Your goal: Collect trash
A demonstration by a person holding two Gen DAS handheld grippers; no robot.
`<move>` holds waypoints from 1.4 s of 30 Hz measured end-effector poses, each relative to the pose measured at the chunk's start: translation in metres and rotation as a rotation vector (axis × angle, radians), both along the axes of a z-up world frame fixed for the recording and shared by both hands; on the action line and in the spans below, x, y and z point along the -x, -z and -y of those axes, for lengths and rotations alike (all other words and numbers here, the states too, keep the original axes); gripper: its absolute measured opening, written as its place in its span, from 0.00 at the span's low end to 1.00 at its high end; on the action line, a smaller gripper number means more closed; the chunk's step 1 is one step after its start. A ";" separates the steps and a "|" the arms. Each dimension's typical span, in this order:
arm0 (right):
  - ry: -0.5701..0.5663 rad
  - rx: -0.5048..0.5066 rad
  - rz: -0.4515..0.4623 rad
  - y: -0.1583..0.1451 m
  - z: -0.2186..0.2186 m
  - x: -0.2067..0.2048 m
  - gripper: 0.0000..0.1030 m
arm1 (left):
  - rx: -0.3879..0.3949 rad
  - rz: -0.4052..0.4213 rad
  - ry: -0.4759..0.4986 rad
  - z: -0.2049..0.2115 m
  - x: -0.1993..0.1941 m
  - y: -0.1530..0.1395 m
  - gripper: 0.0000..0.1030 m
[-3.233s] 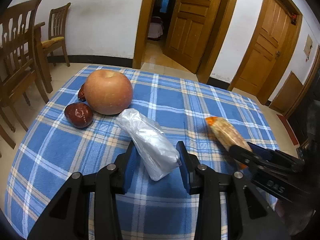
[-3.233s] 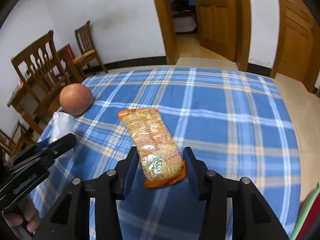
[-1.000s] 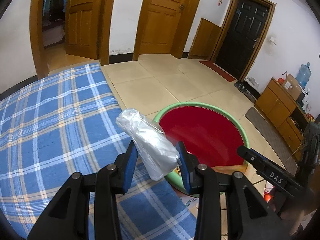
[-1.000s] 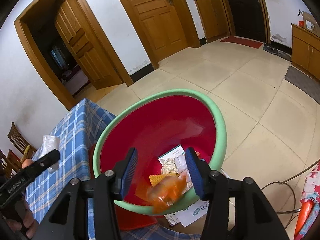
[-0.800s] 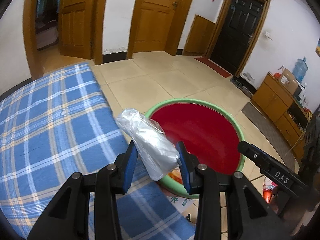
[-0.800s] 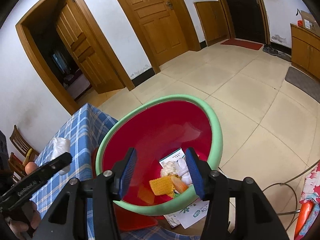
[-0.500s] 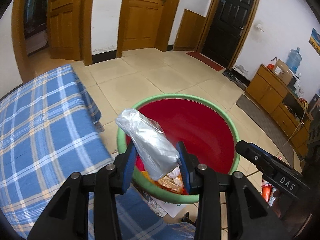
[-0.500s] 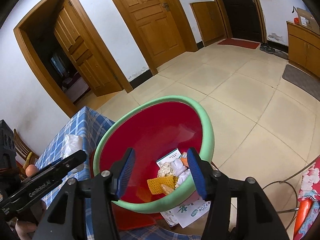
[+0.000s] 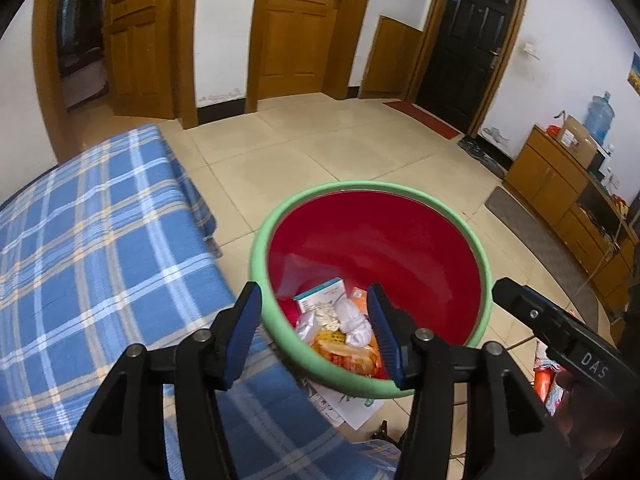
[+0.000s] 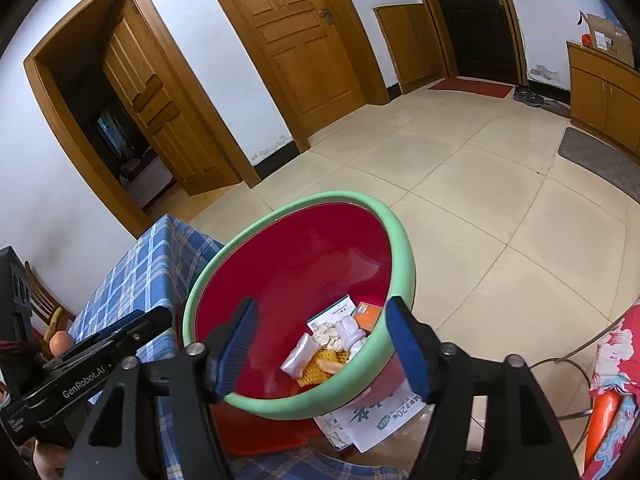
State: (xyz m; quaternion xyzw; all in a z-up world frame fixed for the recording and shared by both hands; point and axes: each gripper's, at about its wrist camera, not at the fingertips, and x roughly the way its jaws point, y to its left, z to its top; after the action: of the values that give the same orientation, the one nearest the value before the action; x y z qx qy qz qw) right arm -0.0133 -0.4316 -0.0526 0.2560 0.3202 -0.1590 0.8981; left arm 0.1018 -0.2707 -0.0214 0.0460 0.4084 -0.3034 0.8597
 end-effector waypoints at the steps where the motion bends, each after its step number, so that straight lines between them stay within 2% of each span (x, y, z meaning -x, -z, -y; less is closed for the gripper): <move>1: -0.004 0.002 0.002 -0.001 -0.002 0.000 0.72 | -0.003 0.000 -0.010 -0.004 0.000 -0.001 0.54; 5: -0.017 0.006 0.009 -0.006 -0.012 0.001 0.76 | -0.010 0.013 -0.051 -0.019 0.004 -0.007 0.59; 7: -0.028 0.009 0.012 -0.007 -0.017 0.002 0.84 | -0.017 0.028 -0.073 -0.029 0.008 -0.011 0.63; 8: -0.032 0.012 0.013 -0.008 -0.020 0.002 0.85 | -0.018 0.033 -0.084 -0.033 0.009 -0.012 0.64; 18: -0.097 0.034 0.024 -0.020 -0.054 0.002 0.90 | -0.017 0.054 -0.198 -0.083 0.020 -0.024 0.72; 29: -0.201 0.060 0.049 -0.034 -0.103 0.002 0.97 | -0.010 0.050 -0.335 -0.144 0.029 -0.029 0.73; 42: -0.314 0.109 0.059 -0.043 -0.161 -0.001 1.00 | -0.048 0.127 -0.434 -0.199 0.052 -0.047 0.77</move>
State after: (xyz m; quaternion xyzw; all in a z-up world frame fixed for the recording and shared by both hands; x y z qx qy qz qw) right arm -0.0125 -0.2709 -0.0101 0.1584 0.3208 -0.0263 0.9334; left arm 0.0496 -0.0716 0.0257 -0.0034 0.3609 -0.0980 0.9274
